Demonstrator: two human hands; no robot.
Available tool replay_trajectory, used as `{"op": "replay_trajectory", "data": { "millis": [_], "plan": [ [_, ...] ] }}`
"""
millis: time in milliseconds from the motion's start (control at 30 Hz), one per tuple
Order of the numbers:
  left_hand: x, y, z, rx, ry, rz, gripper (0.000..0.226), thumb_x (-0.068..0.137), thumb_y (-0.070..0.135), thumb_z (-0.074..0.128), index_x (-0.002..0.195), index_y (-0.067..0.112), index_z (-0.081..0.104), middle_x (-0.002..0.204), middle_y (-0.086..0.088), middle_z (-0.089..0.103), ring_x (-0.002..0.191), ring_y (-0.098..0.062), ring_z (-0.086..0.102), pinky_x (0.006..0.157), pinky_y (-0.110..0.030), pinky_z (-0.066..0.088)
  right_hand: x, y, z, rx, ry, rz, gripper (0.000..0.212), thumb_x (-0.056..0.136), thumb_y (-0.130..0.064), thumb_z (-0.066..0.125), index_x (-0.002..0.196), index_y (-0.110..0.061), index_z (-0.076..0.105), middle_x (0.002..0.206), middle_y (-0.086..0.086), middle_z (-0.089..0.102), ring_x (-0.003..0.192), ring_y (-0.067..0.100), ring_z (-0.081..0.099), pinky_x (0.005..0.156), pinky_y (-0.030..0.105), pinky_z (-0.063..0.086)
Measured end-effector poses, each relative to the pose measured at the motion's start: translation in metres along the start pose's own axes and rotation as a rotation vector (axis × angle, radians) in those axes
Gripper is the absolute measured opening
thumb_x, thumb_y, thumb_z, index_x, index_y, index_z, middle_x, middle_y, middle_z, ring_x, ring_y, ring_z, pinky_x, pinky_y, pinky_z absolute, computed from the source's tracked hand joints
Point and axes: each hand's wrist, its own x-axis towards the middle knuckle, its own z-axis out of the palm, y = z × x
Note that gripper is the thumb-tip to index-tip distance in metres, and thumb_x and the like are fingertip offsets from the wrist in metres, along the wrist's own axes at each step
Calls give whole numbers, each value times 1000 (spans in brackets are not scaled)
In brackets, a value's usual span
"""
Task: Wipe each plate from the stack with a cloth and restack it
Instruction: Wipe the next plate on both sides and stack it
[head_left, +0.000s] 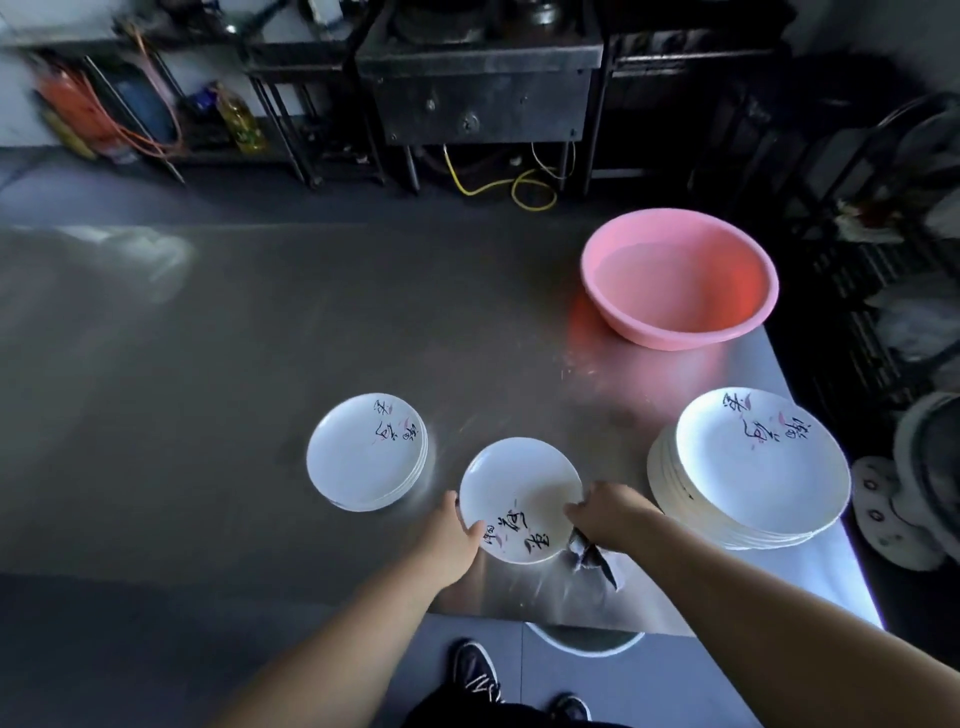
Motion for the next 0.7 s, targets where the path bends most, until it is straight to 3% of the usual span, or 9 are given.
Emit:
{"op": "replay_trajectory", "data": {
  "millis": [100, 200, 233, 300, 367, 433, 500, 567, 700],
  "plan": [
    [13, 6, -13, -65, -50, -33, 36, 95, 52, 57, 117, 24, 49, 95, -2, 69, 67, -20, 65, 61, -31, 52, 4, -13, -6, 89, -52, 41, 36, 96, -42, 54, 102, -10, 69, 85, 9, 74, 67, 25, 68, 58, 26, 49],
    [23, 11, -22, -169, -128, -57, 38, 92, 55, 57, 108, 22, 46, 92, -9, 73, 54, -20, 61, 57, -30, 49, 4, -19, -12, 83, -130, 45, 36, 98, -24, 62, 126, -1, 56, 111, 19, 72, 92, 34, 72, 67, 30, 48],
    [24, 13, -25, -204, -162, -57, 38, 93, 55, 57, 107, 22, 46, 90, -10, 74, 51, -20, 60, 59, -30, 48, 1, -20, -12, 103, -136, 63, 34, 98, -17, 63, 127, -3, 53, 114, 17, 70, 85, 28, 69, 64, 30, 48],
    [22, 18, -34, -299, -224, -60, 38, 97, 53, 58, 109, 18, 46, 87, -12, 72, 49, -20, 58, 57, -27, 49, 0, -24, -12, 248, -114, 112, 8, 103, -16, 54, 108, -9, 57, 96, 9, 68, 63, 17, 57, 53, 26, 47],
    [19, 22, -45, -320, -242, -44, 38, 99, 52, 57, 110, 17, 47, 88, -11, 72, 51, -21, 61, 49, -20, 44, -8, -28, -16, 308, -40, 123, 31, 111, -28, 41, 83, -19, 52, 81, 5, 63, 62, 17, 59, 61, 29, 54],
    [15, 26, -58, -330, -224, -10, 41, 98, 59, 53, 110, 21, 48, 93, -10, 75, 58, -19, 68, 47, -19, 43, -15, -34, -24, 397, -14, 124, 37, 113, -31, 34, 80, -21, 48, 77, 5, 61, 63, 18, 61, 64, 29, 56],
    [10, 30, -71, -361, -185, 13, 49, 96, 70, 47, 112, 24, 49, 96, -8, 76, 67, -15, 74, 57, -22, 52, -28, -40, -36, 462, 42, 122, 35, 113, -29, 30, 90, -15, 53, 76, 5, 62, 58, 19, 59, 56, 26, 50],
    [7, 34, -83, -457, -130, 29, 63, 86, 85, 39, 112, 29, 50, 98, -5, 77, 79, -12, 77, 81, -35, 62, -41, -46, -48, 583, 128, 77, 47, 109, -27, 22, 94, -4, 60, 74, 11, 70, 51, 24, 57, 50, 25, 46],
    [-4, 53, -112, -831, -186, 33, 71, 92, 87, 21, 136, 36, 42, 134, -1, 68, 109, -7, 69, 99, -26, 45, -65, -59, -65, 933, 322, -112, 69, 111, -44, 12, 96, -4, 66, 71, 17, 75, 49, 25, 49, 49, 28, 41]
  ]
}}
